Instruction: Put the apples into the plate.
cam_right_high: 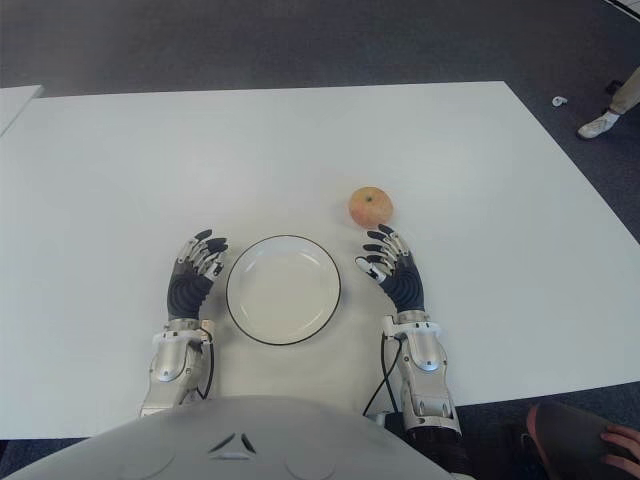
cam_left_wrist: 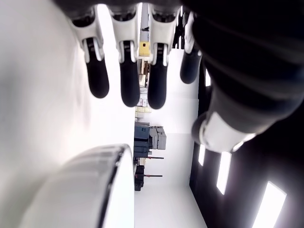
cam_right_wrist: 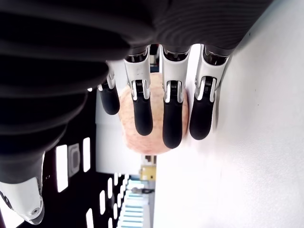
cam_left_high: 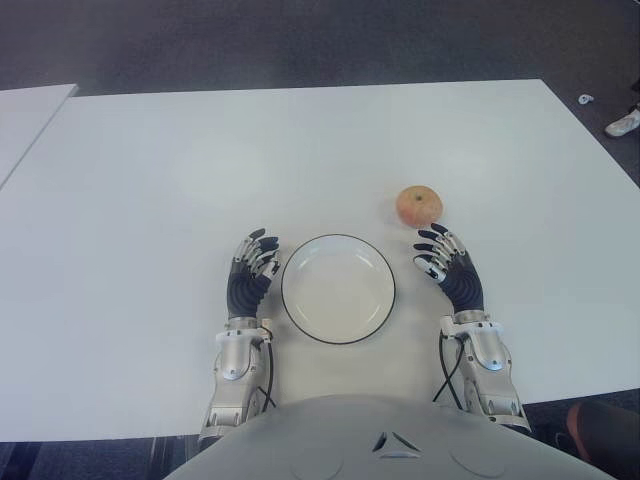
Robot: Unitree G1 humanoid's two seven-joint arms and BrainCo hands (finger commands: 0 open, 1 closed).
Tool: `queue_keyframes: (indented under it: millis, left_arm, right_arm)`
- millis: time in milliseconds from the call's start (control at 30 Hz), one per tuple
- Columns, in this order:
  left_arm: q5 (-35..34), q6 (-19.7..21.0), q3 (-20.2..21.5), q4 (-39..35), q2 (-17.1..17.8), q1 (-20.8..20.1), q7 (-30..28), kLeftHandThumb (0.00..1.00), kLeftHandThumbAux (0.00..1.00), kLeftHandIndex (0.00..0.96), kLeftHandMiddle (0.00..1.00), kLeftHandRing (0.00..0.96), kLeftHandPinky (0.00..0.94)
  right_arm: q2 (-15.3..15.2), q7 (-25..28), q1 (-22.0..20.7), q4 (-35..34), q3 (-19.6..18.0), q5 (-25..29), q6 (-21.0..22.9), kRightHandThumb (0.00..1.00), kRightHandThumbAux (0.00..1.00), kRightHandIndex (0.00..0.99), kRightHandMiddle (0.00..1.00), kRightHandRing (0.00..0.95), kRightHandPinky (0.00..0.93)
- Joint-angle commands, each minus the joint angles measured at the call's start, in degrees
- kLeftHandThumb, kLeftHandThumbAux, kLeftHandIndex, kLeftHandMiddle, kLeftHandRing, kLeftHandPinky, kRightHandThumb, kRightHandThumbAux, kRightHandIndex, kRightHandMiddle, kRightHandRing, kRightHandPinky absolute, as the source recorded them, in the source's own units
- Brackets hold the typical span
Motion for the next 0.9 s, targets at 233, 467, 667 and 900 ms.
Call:
queue_keyframes:
  millis: [233, 467, 667, 900]
  left_arm:
    - [-0.22, 2.58, -0.16, 3.38, -1.93, 1.46, 0.31, 0.405, 0.739, 0.22, 0.332, 0.338, 0.339]
    - [0.37, 3.33, -0.24, 2.86, -1.95, 1.49, 0.85, 0.403, 0.741, 0.216, 0.331, 0.333, 0.328]
    - [-0.1, 4.12, -0.19, 2.55, -2.07, 1.39, 0.71, 0.422, 0.749, 0.216, 0.332, 0.336, 0.339]
    - [-0.17, 4.22, -0.08, 2.83, -2.11, 1.04, 0.74, 0.441, 0.746, 0.221, 0.328, 0.337, 0.342]
  right_arm:
    - [0.46, -0.11, 3.14, 4.52, 0.24, -0.26, 5.29, 0.418, 0.623, 0.142, 0.247, 0.287, 0.33]
    - [0.33, -0.16, 3.17, 4.41, 0.28, -0.42, 5.65, 0.416, 0.611, 0.141, 0.241, 0.285, 0.327]
    - [0.27, -0.13, 2.95, 4.78, 0.1, -0.28, 5.53, 0.43, 0.612, 0.145, 0.25, 0.293, 0.342]
    - [-0.4, 0.6, 3.43, 4.78, 0.1, -0.43, 3.91, 0.418, 0.621, 0.141, 0.249, 0.297, 0.358]
